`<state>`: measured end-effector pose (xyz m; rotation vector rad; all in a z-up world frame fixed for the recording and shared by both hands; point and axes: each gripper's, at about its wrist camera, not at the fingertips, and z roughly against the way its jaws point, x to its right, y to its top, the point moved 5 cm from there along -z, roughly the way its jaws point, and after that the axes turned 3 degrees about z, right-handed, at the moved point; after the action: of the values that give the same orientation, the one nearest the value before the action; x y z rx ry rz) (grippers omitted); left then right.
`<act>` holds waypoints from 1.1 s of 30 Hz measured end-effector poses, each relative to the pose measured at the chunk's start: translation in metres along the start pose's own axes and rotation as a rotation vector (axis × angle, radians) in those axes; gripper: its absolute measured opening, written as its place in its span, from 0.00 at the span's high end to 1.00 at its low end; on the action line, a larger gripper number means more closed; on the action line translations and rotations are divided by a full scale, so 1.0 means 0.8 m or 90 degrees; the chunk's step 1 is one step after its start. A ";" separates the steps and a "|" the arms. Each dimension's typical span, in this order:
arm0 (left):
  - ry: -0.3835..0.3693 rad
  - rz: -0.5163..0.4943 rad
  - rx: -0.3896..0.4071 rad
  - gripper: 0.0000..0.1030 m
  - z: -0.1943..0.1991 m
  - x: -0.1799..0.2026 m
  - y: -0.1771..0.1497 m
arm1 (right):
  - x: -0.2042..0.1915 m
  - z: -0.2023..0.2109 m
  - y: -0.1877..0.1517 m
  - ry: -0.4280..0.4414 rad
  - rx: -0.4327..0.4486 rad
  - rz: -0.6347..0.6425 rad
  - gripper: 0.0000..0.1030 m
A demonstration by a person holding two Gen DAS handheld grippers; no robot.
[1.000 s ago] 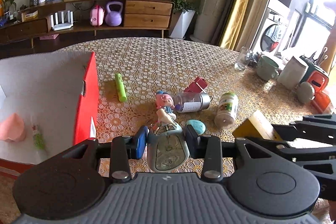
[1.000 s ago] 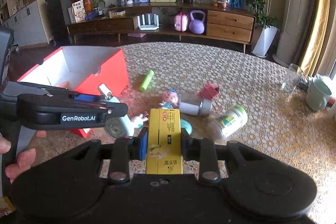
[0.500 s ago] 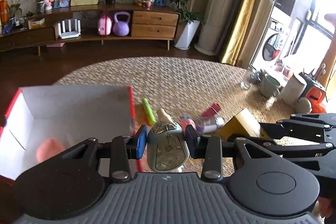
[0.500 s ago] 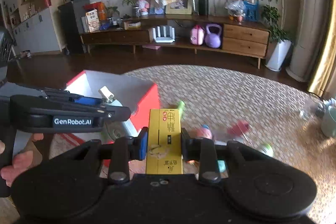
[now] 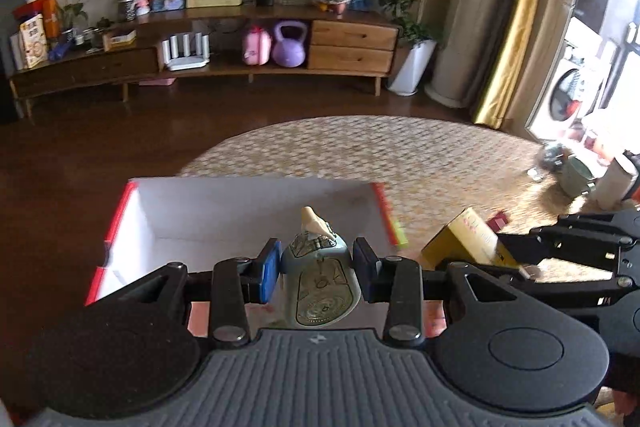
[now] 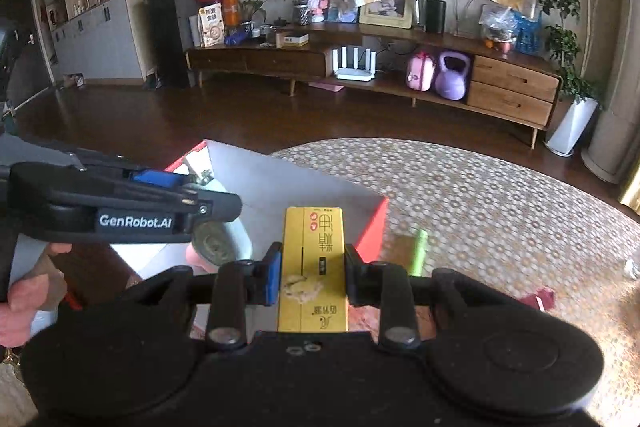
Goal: Organize rigid objects
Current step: 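Carry the tape dispenser and yellow box in both tools over the red box, then open the right tool to drop the yellow box while the left tool releases the dispenser into the box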
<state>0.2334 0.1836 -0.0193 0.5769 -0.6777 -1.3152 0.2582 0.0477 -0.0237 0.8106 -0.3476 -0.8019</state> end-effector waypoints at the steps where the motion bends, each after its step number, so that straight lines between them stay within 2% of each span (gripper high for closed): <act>1: 0.006 0.001 -0.004 0.63 -0.001 -0.008 -0.001 | -0.004 -0.010 0.001 0.001 -0.005 0.004 0.71; 7: 0.025 0.018 -0.051 0.63 -0.033 -0.048 -0.009 | -0.024 -0.063 -0.002 0.002 -0.038 0.020 0.71; 15: 0.015 0.028 -0.107 0.63 -0.079 -0.062 -0.024 | -0.055 -0.120 -0.019 0.000 -0.093 0.074 0.71; 22: 0.010 0.026 -0.150 0.63 -0.122 -0.066 -0.028 | -0.069 -0.145 -0.030 -0.003 -0.131 0.090 0.72; 33: 0.011 0.034 -0.188 0.63 -0.167 -0.072 -0.031 | -0.080 -0.165 -0.045 0.008 -0.174 0.090 0.71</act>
<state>0.3079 0.2369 -0.1350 0.3275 -0.4693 -1.3284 0.2717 0.1478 -0.1366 0.5284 -0.2737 -0.6931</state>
